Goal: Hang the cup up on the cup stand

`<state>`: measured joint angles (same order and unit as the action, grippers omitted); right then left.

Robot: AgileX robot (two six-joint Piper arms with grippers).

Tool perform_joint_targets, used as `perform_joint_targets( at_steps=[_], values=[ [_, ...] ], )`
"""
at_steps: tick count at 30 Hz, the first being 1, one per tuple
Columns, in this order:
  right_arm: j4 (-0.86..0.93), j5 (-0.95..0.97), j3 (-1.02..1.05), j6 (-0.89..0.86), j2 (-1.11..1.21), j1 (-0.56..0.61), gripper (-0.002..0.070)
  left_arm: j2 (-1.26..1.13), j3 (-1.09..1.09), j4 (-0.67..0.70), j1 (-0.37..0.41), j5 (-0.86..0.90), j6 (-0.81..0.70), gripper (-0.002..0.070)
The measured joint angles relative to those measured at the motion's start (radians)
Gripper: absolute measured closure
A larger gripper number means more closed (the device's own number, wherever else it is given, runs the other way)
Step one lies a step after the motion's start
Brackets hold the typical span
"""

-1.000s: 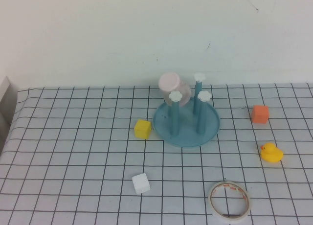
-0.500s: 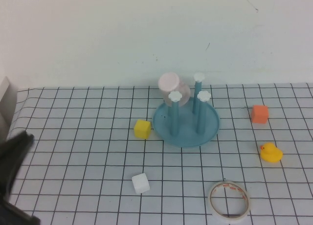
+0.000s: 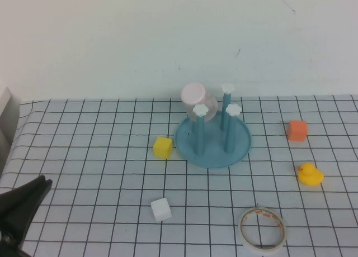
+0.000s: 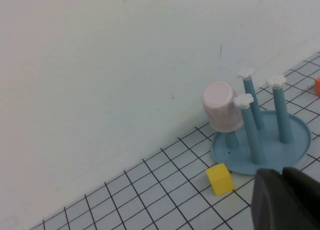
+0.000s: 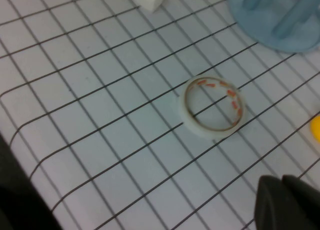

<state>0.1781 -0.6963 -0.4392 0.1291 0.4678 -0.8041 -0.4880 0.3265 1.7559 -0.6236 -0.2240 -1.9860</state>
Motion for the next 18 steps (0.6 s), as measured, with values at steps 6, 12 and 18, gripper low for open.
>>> perform_joint_targets(
  at_steps=[6,12,18],
  values=[
    [-0.047,-0.005,0.034,0.0,0.0,0.0,0.0678,-0.002,-0.011,-0.002,0.0,0.004,0.002,0.0676],
    [-0.053,-0.008,0.038,0.0,0.0,0.0,0.0678,-0.002,-0.013,-0.002,0.0,0.008,-0.004,0.0676],
    [-0.053,-0.009,0.038,0.0,0.0,0.0,0.0678,-0.002,-0.013,-0.002,0.0,0.012,-0.025,0.0676]
  ],
)
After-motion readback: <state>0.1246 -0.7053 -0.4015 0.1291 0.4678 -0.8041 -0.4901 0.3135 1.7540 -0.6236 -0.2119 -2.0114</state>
